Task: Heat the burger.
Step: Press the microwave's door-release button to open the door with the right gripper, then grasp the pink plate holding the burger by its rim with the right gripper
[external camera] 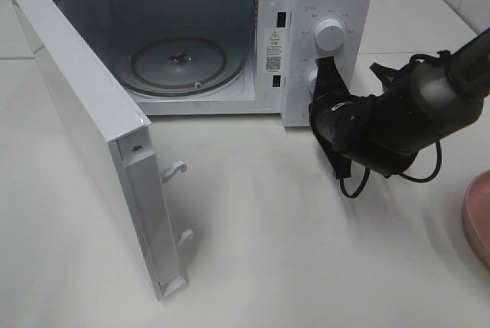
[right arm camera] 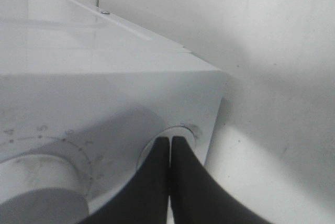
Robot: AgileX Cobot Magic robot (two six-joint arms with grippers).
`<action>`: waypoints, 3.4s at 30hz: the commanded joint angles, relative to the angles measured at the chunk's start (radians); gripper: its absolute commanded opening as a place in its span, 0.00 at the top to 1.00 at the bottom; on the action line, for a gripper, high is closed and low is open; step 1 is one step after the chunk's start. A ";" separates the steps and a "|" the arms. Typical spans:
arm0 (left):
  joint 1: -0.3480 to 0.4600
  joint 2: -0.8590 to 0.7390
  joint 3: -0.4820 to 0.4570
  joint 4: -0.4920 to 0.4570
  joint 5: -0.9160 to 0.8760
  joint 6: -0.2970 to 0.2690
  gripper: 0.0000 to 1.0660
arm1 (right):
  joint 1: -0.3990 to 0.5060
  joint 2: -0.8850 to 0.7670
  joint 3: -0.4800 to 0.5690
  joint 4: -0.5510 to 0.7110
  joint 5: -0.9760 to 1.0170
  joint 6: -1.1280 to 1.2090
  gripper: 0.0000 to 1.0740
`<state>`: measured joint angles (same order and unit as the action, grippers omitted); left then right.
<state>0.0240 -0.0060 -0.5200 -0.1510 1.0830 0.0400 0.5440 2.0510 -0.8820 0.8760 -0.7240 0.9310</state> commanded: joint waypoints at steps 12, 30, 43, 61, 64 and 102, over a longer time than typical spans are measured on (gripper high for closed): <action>-0.001 -0.003 0.001 -0.004 -0.014 0.000 0.07 | -0.005 -0.135 0.061 -0.015 0.166 -0.266 1.00; -0.001 -0.003 0.001 -0.004 -0.014 0.000 0.07 | -0.022 -0.294 0.064 -0.155 0.733 -1.050 1.00; -0.001 -0.003 0.001 -0.004 -0.014 0.000 0.07 | -0.114 -0.428 0.063 -0.549 1.105 -1.021 0.97; -0.001 -0.003 0.001 -0.004 -0.014 0.000 0.07 | -0.180 -0.596 0.063 -0.918 1.387 -0.800 0.45; -0.001 -0.003 0.001 -0.004 -0.014 0.000 0.07 | -0.203 -0.603 0.063 -0.960 1.426 -0.799 0.21; -0.001 -0.003 0.001 -0.004 -0.014 0.000 0.07 | -0.464 -0.543 0.210 -1.030 1.310 -0.775 0.15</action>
<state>0.0240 -0.0060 -0.5200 -0.1510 1.0830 0.0400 0.0870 1.4880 -0.6790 -0.1460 0.5940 0.1500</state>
